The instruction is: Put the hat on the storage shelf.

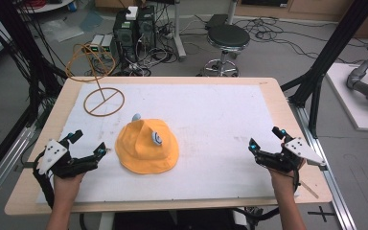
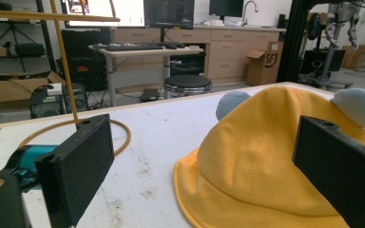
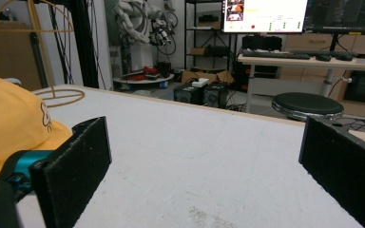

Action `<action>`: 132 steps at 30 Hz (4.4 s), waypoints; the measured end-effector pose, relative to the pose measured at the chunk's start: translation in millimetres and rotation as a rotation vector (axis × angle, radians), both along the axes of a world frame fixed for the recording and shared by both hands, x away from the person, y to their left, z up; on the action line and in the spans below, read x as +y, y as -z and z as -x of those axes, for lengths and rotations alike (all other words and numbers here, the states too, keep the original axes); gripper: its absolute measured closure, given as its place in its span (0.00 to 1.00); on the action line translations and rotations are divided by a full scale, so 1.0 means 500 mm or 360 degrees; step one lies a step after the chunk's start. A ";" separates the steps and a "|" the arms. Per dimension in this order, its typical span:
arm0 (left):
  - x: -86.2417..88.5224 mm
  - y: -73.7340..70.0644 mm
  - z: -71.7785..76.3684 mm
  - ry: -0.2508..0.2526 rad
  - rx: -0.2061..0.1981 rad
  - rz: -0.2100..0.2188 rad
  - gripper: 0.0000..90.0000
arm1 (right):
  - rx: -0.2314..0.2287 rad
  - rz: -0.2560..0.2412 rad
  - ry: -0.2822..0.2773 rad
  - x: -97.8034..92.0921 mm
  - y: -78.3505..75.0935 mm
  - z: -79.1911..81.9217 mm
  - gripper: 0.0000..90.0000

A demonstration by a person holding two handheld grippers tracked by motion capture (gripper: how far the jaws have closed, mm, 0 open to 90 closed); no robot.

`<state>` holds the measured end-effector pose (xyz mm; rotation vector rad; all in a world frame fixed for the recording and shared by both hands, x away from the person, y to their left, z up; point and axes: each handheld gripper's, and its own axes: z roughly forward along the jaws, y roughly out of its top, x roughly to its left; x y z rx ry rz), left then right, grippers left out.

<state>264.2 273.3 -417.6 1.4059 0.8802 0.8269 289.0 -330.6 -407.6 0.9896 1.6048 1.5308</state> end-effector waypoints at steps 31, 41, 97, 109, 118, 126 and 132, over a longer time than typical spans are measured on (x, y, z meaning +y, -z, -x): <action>-0.037 -0.017 -0.025 0.0235 0.0076 0.0026 0.11 | 0.0003 0.0004 -0.0003 0.001 0.003 -0.002 0.03; -0.073 -0.033 -0.042 0.0306 0.0099 -0.0030 0.14 | 0.0022 -0.0001 -0.0005 0.003 0.005 0.000 0.03; -0.196 0.013 -0.120 0.0492 0.0516 -0.0178 0.98 | 0.0064 -0.0012 -0.0016 0.009 0.009 -0.002 0.03; -0.196 -0.007 -0.103 0.0434 0.0332 -0.0176 0.98 | 0.0058 0.0003 -0.0016 0.010 0.010 -0.003 0.03; -0.192 -0.033 -0.093 0.0386 0.0234 -0.0172 0.98 | 0.0062 0.0006 -0.0021 0.011 0.012 -0.004 0.03; -0.189 -0.074 -0.091 0.0360 0.0115 -0.0142 0.98 | 0.0063 0.0000 -0.0023 0.011 0.012 -0.004 0.03; -0.180 -0.111 -0.093 0.0328 0.0043 -0.0115 0.98 | 0.0072 -0.0004 -0.0027 0.012 0.014 -0.005 0.03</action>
